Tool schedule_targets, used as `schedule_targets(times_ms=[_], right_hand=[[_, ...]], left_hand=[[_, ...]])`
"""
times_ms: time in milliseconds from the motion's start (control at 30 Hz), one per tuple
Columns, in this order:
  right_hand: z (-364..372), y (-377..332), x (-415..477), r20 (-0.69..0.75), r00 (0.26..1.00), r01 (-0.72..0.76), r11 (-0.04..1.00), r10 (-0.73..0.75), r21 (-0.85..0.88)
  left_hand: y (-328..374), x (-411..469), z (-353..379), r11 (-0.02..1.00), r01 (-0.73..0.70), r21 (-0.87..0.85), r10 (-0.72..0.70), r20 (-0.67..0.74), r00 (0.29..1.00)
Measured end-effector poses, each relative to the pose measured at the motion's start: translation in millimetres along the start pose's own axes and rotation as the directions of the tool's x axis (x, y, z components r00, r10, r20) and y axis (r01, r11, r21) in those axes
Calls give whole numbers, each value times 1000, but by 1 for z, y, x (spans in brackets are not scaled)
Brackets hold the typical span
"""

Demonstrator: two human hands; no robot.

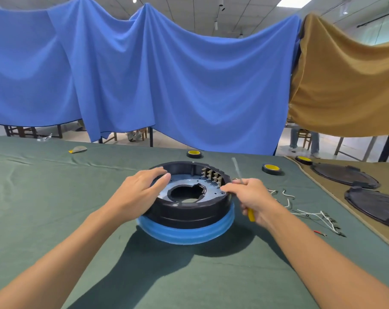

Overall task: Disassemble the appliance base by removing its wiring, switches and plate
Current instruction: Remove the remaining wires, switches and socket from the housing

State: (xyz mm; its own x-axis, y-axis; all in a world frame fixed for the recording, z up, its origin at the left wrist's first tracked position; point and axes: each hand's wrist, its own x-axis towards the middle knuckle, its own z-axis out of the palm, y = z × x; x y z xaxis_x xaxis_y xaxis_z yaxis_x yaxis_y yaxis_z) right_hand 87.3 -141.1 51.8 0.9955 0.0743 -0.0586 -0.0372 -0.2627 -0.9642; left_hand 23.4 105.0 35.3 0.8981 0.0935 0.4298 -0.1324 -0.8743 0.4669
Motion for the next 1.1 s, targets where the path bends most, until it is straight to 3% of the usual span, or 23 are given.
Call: schedule_targets(times_ms=[100,167,333,467,533,600,667,733,867,967,1100], right_hand=[[-2,-3,5,-235,972,-3,997,-15,-79],[3,-2,0,-286,955,22,982,-75,-186],[21,16,-10,-209,971,94,991,-112,-98],[10,8,6,-94,993,80,997,-77,22],[6,2,13,-75,995,71,997,-71,-13],[8,-2,17,-158,984,70,995,-80,-73],[13,-2,10,-255,961,46,972,-105,-229],[21,4,0,-249,959,56,951,-136,-305],[23,12,-9,-161,971,123,944,-179,-307],[10,6,-1,-190,956,169,948,-224,-269],[3,0,-1,-243,924,125,834,-295,-538]], left_hand=[[-7,-7,-2,996,-90,26,88,72,994],[-12,-8,-1,988,-150,24,146,106,984],[-18,-10,6,987,-152,-47,154,46,987],[-10,-18,9,956,-238,172,243,-9,970],[-7,-21,7,923,-279,266,288,2,958],[-4,-22,7,900,-295,322,311,1,950],[0,-21,9,895,-289,339,312,-15,950],[6,-20,12,904,-273,329,306,-55,950],[25,-22,23,871,-228,436,308,-122,943],[48,-27,39,815,-142,562,276,-162,947],[73,-24,48,760,-181,624,324,-122,938]])
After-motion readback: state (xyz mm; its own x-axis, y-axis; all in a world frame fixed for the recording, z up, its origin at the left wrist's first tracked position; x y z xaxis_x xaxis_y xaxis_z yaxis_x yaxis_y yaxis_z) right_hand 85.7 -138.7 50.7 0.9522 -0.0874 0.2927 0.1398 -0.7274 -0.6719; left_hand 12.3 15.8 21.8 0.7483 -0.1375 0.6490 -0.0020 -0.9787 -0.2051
